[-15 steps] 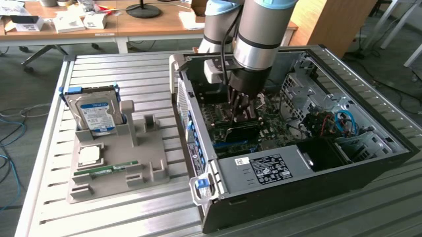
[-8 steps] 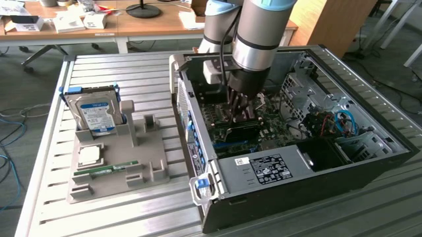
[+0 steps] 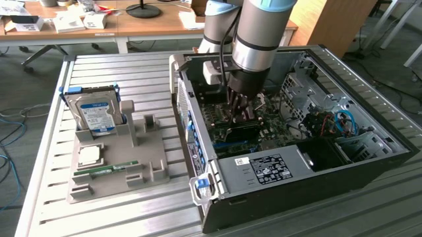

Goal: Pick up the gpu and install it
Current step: 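Press down on the gpu until it lock into place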

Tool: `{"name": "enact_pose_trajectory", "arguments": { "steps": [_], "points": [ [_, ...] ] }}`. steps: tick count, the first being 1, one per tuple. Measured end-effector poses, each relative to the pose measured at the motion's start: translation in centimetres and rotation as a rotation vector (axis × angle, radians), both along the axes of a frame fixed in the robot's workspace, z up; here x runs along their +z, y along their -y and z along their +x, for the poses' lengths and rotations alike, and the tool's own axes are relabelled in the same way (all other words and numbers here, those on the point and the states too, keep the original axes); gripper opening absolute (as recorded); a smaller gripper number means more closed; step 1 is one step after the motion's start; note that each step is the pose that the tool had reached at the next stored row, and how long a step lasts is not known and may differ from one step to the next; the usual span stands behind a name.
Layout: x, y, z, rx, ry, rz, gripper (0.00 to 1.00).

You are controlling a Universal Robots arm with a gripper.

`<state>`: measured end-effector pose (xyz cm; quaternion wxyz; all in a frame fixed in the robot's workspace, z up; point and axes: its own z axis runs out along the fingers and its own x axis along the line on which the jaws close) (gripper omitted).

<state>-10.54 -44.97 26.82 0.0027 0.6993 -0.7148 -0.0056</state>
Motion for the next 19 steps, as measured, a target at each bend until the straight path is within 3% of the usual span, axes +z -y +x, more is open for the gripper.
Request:
{"name": "enact_pose_trajectory", "arguments": {
  "steps": [19],
  "points": [
    [-0.29,0.01,0.00,0.000,-0.0003,-0.0005,0.11]
  ]
}}
